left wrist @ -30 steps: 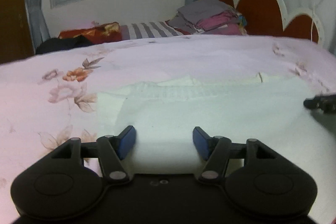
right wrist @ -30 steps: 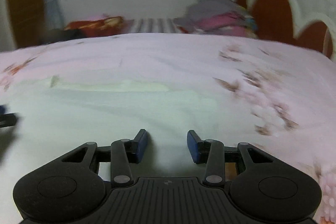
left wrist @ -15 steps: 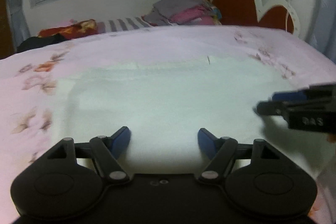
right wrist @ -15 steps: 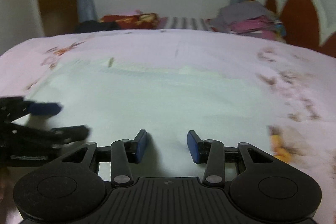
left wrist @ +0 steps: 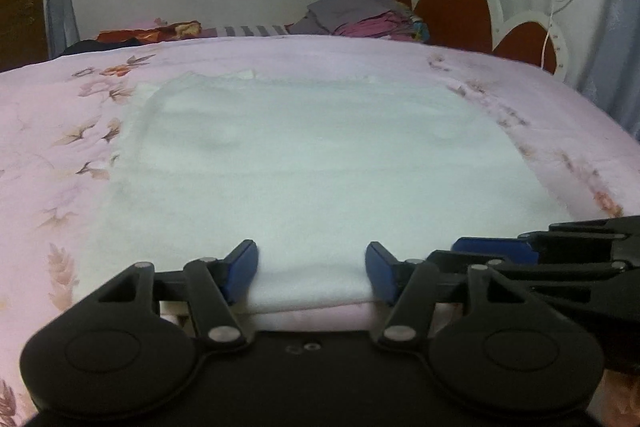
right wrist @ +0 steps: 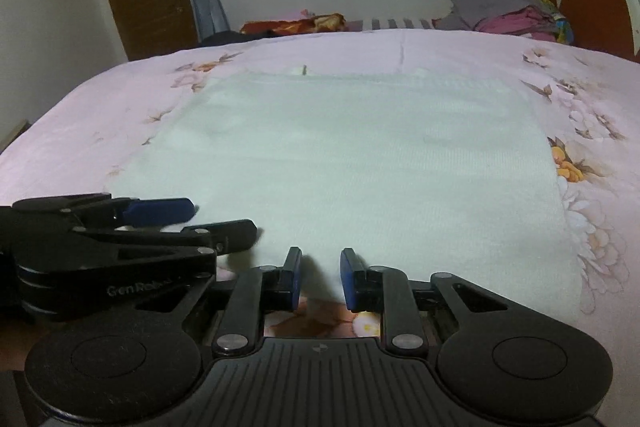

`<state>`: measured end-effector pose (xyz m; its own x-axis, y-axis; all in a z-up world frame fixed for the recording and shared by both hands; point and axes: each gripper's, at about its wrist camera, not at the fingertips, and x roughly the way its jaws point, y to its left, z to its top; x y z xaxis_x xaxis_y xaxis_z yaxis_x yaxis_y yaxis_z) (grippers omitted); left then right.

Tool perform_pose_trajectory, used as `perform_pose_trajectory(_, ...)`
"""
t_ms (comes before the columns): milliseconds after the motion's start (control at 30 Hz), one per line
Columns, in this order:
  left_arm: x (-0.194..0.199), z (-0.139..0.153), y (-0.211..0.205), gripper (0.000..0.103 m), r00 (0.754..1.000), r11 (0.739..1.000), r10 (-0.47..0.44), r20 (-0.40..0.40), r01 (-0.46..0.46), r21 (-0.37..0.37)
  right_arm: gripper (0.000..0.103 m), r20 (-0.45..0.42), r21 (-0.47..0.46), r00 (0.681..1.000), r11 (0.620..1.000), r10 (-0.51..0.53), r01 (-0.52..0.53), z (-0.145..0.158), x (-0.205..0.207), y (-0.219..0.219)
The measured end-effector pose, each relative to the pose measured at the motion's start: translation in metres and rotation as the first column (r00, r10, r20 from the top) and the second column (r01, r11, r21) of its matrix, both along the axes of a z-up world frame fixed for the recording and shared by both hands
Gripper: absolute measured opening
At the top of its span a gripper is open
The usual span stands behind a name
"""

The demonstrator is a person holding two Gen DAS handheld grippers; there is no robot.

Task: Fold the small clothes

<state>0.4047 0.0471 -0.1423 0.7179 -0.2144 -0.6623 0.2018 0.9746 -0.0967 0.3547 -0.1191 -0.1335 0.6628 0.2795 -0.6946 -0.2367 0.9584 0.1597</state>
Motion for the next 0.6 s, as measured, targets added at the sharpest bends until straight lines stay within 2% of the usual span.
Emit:
perform_pose_trajectory(167,-0.011,0.002,0.018,0.062,0.999,0.999,0.038,0.008,-0.038,0.012,0.022,0.005,-0.055,1.000,0.998,0.019,-0.019,-0.006,-0.005,0.002)
perform_pose_trajectory(267,-0.017,0.000,0.045,0.061,0.996,0.996,0.088,0.009,-0.089,0.005,0.022,0.009,-0.094,0.995,0.991,-0.095,0.096,-0.005,-0.013,-0.034)
perform_pose_trajectory(333,-0.019,0.001,0.059,0.060,0.993,0.993,0.117,0.010,-0.117,-0.005,0.022,0.011,-0.130,0.982,0.973,-0.189,0.189,-0.005,-0.018,-0.064)
perform_pose_trajectory(400,-0.018,0.001,0.061,0.060,0.993,0.993,0.122,0.007,-0.122,-0.004,0.022,-0.006,-0.114,0.968,0.962,-0.252,0.249,-0.006,-0.021,-0.091)
perform_pose_trajectory(433,-0.017,0.001,0.059,0.060,0.992,0.992,0.124,0.007,-0.124,0.004,0.022,-0.009,-0.097,0.969,0.965,-0.247,0.246,-0.005,-0.022,-0.098)
perform_pose_trajectory(600,-0.018,0.001,0.055,0.061,0.990,0.990,0.141,0.005,-0.141,0.009,0.022,-0.003,-0.130,0.972,0.964,-0.236,0.233,-0.006,-0.019,-0.093)
